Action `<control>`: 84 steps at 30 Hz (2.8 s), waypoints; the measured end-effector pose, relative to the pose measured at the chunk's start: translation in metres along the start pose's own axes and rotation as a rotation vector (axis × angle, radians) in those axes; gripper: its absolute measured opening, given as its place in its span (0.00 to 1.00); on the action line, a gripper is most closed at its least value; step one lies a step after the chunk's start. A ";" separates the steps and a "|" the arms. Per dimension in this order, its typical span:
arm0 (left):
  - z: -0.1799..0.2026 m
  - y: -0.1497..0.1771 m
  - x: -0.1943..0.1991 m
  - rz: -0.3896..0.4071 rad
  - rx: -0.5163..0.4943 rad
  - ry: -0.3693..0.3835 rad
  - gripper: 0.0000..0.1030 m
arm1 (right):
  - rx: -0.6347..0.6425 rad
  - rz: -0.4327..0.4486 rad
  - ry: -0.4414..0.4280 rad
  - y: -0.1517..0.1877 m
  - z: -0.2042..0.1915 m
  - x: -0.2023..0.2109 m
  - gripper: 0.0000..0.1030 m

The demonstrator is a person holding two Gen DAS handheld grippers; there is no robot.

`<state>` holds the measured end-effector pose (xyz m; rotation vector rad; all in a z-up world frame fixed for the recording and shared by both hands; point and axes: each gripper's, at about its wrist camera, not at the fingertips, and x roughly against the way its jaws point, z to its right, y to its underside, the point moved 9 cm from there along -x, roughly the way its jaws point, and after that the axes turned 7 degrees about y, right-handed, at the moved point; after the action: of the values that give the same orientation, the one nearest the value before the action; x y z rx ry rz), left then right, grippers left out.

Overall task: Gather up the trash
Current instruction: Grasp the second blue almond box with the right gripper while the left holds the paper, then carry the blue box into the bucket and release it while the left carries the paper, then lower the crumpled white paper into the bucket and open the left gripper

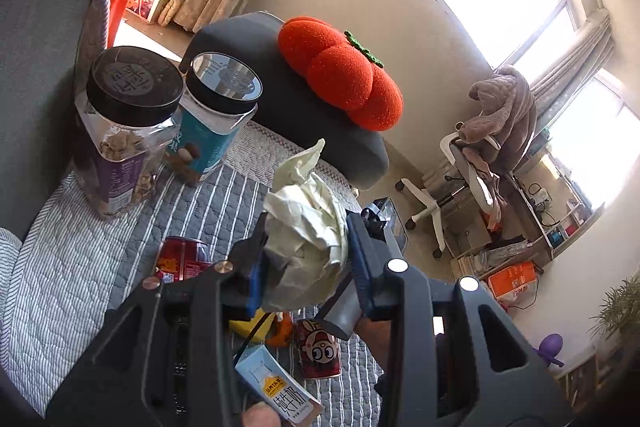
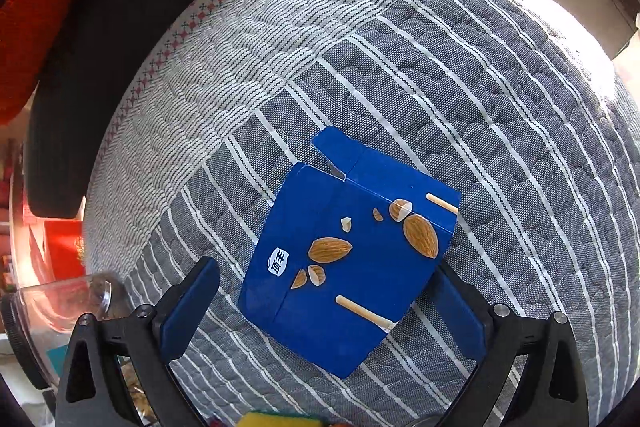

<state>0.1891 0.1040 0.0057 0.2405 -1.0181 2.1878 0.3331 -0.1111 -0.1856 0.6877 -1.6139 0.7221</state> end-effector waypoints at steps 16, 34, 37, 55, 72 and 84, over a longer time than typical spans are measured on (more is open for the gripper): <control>-0.010 0.004 -0.002 -0.029 0.033 -0.038 0.37 | 0.195 0.124 -0.108 0.019 0.016 0.035 0.77; 0.011 0.032 -0.018 -0.081 -0.030 -0.066 0.37 | 0.383 0.443 -0.244 0.040 0.096 0.163 0.77; 0.016 0.041 -0.024 -0.100 -0.041 -0.071 0.37 | 0.377 0.505 -0.236 0.031 0.129 0.185 0.77; 0.069 0.119 -0.078 -0.237 -0.218 -0.141 0.37 | 0.151 0.679 0.130 -0.078 0.351 0.202 0.83; 0.261 0.189 -0.173 -0.382 -0.334 0.086 0.37 | -0.104 0.698 -0.039 -0.089 0.450 0.252 1.00; 0.331 0.247 -0.233 -0.503 -0.452 0.125 0.39 | -0.302 0.730 -0.011 -0.094 0.537 0.278 1.00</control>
<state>0.1571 -0.3684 -0.0205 0.1288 -1.1974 1.4647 0.0302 -0.5978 0.0275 -0.1419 -1.9412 0.9551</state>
